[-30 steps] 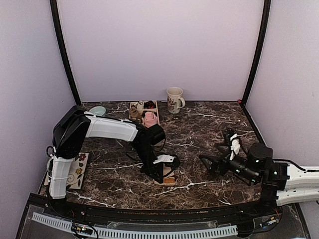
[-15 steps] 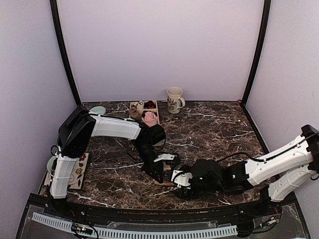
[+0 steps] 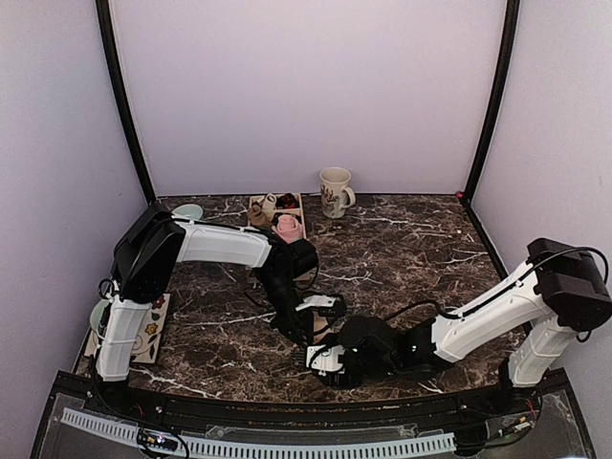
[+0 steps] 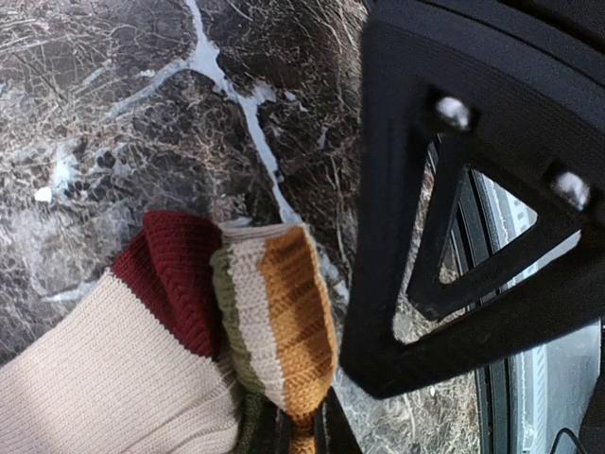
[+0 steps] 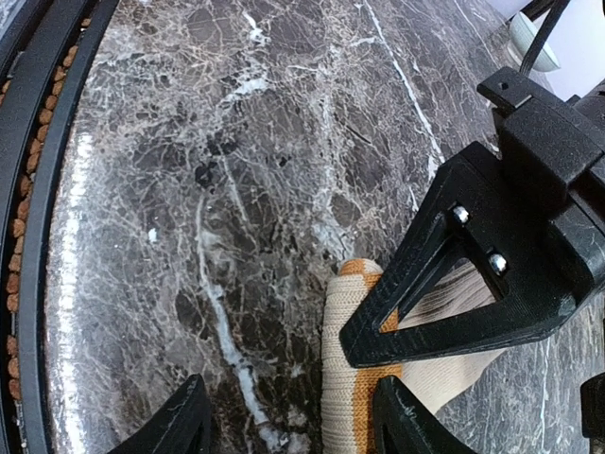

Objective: Roll the socks
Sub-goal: Pick up the sock from the center of the board.

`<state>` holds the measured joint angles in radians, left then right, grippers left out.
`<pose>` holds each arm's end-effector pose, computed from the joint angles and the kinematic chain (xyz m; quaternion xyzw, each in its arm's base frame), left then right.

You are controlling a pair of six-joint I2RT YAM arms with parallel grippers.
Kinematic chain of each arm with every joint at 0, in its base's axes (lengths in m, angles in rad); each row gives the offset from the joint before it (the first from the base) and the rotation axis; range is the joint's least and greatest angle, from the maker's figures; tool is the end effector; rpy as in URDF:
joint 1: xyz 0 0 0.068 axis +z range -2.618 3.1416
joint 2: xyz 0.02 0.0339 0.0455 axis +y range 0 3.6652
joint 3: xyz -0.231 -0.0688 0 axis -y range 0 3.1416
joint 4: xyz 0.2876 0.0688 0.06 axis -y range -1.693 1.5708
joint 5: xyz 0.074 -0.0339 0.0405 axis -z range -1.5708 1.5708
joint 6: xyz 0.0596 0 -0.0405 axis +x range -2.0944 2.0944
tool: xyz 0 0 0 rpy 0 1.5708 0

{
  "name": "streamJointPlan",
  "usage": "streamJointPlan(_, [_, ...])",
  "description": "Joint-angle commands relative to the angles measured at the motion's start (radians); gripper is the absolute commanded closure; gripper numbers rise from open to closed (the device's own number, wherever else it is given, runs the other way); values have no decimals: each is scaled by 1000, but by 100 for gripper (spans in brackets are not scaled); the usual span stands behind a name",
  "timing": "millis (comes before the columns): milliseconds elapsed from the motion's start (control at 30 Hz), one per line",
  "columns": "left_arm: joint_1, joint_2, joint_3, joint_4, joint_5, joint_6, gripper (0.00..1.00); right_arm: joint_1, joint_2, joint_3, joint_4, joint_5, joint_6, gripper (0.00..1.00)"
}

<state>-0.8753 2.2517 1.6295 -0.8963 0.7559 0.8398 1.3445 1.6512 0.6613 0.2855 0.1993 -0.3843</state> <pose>0.2507 -0.3642 0.0569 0.7089 0.6006 -0.3693 0.0177 0.0895 0.3359 0.0505 -0.6599 0.6180 0.1128 0.4122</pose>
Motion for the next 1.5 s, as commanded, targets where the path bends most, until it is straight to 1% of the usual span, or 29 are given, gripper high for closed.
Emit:
streamJointPlan(0, [-10,99,-44,-61,-201,18,100,-25,24,-11,103,-18,-2,42])
streamJointPlan(67, [-10,103,-37,-67,-207,20,100,-35,48,-13,107,-19,2,43])
streamJointPlan(267, [-10,104,-33,-79,-209,21,100,-72,71,-36,118,-50,50,49])
streamJointPlan(400, [-10,104,-30,-79,-209,15,97,-75,79,-57,107,-52,72,52])
streamJointPlan(433, [-10,103,-28,-80,-209,13,96,-75,83,-60,101,-58,77,55])
streamJointPlan(567, [-10,94,-18,-88,-204,5,79,-79,114,-66,75,-87,115,62])
streamJointPlan(667, [-8,83,-11,-100,-223,3,73,-87,138,-65,58,-116,145,70])
streamJointPlan(800, [16,41,-14,-93,-232,-21,68,-101,157,-74,62,-146,196,77])
streamJointPlan(867, [45,5,-23,-85,-241,-44,66,-103,167,-80,66,-158,225,80])
streamJointPlan(967, [92,-69,-81,-47,-254,-84,64,-108,184,-95,82,-194,274,85])
streamJointPlan(1167, [184,-267,-234,98,-288,-174,64,-120,219,-92,74,-282,330,93])
streamJointPlan(1267, [194,-358,-267,147,-357,-193,64,-136,235,-89,62,-325,356,94])
streamJointPlan(1467, [194,-502,-258,156,-457,-182,63,-169,293,-80,35,-377,412,96])
